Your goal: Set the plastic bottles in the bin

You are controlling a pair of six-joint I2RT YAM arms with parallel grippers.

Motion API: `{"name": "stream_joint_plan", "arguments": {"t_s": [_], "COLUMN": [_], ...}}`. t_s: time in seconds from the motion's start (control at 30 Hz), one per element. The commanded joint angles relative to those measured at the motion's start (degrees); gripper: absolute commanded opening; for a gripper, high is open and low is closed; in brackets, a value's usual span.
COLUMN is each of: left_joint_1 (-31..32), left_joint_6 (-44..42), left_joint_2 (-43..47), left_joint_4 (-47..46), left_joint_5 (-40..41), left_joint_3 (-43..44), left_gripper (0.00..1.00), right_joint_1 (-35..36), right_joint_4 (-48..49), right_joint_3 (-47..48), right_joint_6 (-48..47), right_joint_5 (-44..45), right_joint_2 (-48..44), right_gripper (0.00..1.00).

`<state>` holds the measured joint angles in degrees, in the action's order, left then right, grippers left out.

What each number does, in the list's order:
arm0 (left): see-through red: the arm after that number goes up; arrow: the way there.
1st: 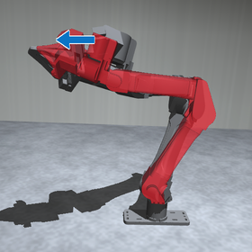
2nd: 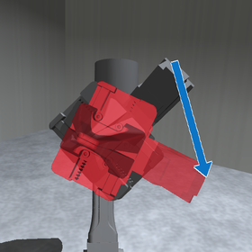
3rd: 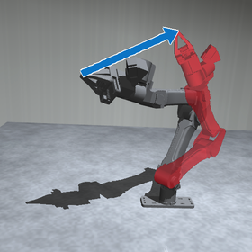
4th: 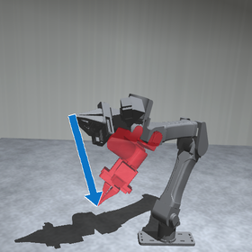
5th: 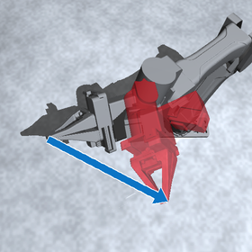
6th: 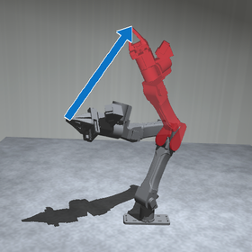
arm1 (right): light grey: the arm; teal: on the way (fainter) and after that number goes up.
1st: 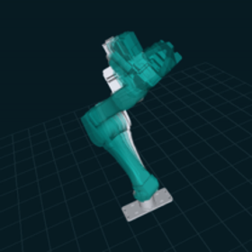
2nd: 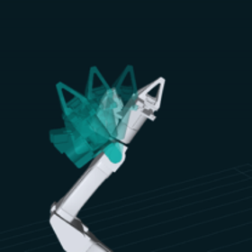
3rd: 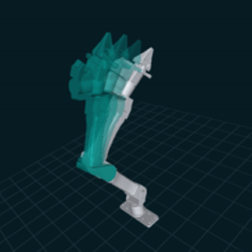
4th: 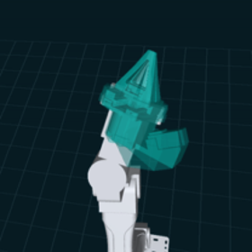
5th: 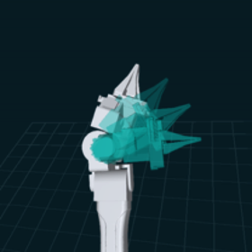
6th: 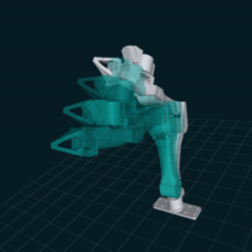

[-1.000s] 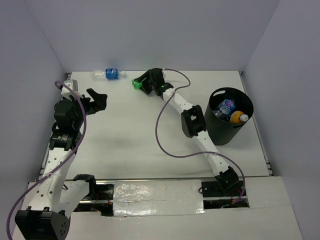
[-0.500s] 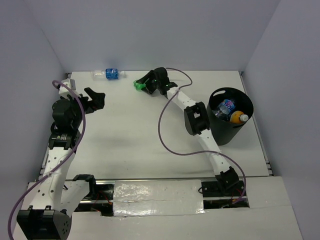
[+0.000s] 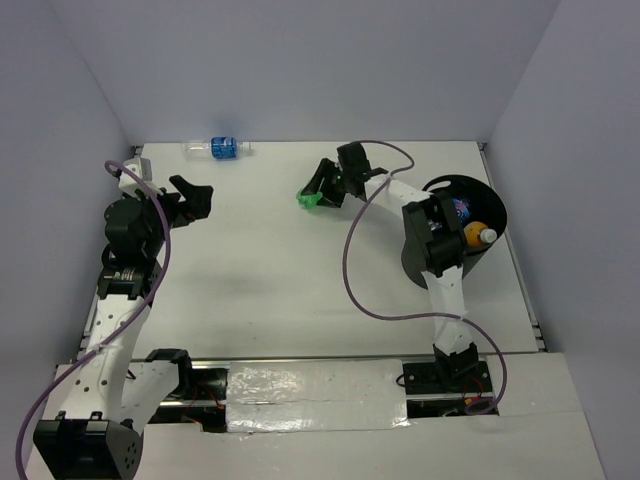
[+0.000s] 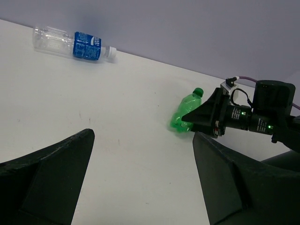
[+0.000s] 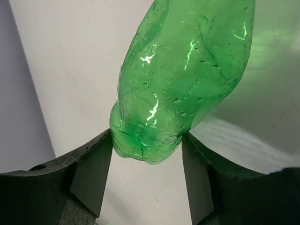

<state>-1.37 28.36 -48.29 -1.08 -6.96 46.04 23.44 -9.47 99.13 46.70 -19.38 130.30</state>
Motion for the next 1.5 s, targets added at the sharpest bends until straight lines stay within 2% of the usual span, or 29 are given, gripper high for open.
{"name": "stream_joint_plan", "arguments": {"t_s": [0.0, 0.33, 0.47, 0.7, 0.93, 1.07, 1.2, 1.3, 1.47], "left_joint_1": [-0.22, -0.13, -0.22, 0.49, 0.75, 0.93, 0.93, 0.93, 0.93], "left_joint_6": [1.35, 2.67, 2.93, 2.58, 2.23, 2.23, 2.31, 2.4, 2.58], "left_joint_2": [1.09, 1.53, 2.24, 2.41, 2.59, 2.41, 2.5, 2.5, 2.24], "left_joint_4": [-3.4, -4.19, -4.63, -4.46, -4.37, -4.37, -4.46, -4.54, -4.81], "left_joint_5": [-2.18, -4.64, -5.26, -4.9, -4.46, -4.2, -4.55, -4.55, -4.99], "left_joint_3": [0.1, -0.07, -0.16, -0.25, -0.25, -0.34, -0.34, -0.43, -0.51], "left_gripper": [1.0, 0.99, 0.99, 0.99, 0.99, 0.99, 0.99, 0.99, 0.99], "right_joint_1": [0.9, 2.65, 5.38, 7.76, 7.85, 7.15, 4.43, -4.33, -18.94], "right_joint_4": [-4.66, -20.57, -21.46, -24.09, -32.09, -33.41, -35.96, -40.69, -43.78], "right_joint_3": [-3.23, -8.95, -12.03, -14.93, -14.4, -15.55, -15.81, -15.38, -18.34], "right_joint_6": [-11.25, -30.51, -39.73, -46.17, -55.56, -57.5, -59.26, -62.41, -70.06], "right_joint_5": [-1.37, 3.29, 4.87, 0.93, -4.35, -1.81, 2.84, 2.33, 1.1], "right_joint_2": [-6.8, -12.87, -18.49, -33.06, -50.19, -61.09, -70.43, -77.28, -83.36], "right_gripper": [0.29, 0.24, 0.21, 0.13, 0.09, 0.06, 0.04, 0.03, 0.01]}}
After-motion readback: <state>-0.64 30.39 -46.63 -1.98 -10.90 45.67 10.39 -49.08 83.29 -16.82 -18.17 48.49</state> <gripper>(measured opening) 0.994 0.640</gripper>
